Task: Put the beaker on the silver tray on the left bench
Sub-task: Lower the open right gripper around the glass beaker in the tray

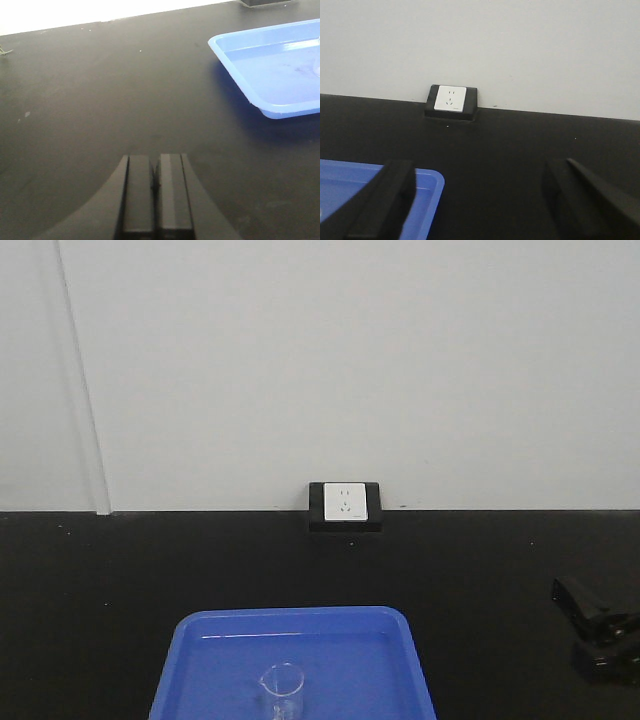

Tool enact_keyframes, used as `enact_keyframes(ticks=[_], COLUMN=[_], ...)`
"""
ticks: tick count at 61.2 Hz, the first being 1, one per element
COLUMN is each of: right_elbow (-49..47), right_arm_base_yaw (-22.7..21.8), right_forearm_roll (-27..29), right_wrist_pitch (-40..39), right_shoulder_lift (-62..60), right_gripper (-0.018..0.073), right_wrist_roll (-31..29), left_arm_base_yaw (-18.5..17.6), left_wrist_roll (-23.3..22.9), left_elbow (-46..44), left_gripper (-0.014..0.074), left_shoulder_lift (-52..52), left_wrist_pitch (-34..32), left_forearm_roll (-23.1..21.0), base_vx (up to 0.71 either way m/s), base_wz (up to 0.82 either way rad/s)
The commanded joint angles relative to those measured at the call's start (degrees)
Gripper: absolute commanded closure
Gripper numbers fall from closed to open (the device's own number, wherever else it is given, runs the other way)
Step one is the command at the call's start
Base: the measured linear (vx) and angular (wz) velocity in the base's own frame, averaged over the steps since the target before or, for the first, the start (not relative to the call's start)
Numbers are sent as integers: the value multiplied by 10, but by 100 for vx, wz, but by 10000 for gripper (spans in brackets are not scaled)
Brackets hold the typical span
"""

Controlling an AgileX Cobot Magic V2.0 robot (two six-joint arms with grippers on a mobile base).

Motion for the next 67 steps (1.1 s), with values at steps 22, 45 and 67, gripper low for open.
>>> enact_keyframes(ticks=[22,45,67], right_elbow=[9,-36,-172], right_arm_base_yaw=[148,214,214], right_forearm_roll=[-52,-65,-89], right_wrist_pitch=[-138,-363,-363], right_shoulder_lift=[180,452,599], right_gripper=[-123,-52,-30], right_wrist_roll=[29,29,80], left_arm_base_yaw=[-4,-4,-4], left_wrist_roll=[-1,-1,-1], left_elbow=[11,11,11], left_gripper=[595,595,595], left_shoulder_lift=[-4,-4,-4], left_wrist_pitch=[-43,-43,-43], left_forearm_roll=[-1,-1,-1], base_vx=[0,0,0], base_wz=[0,0,0])
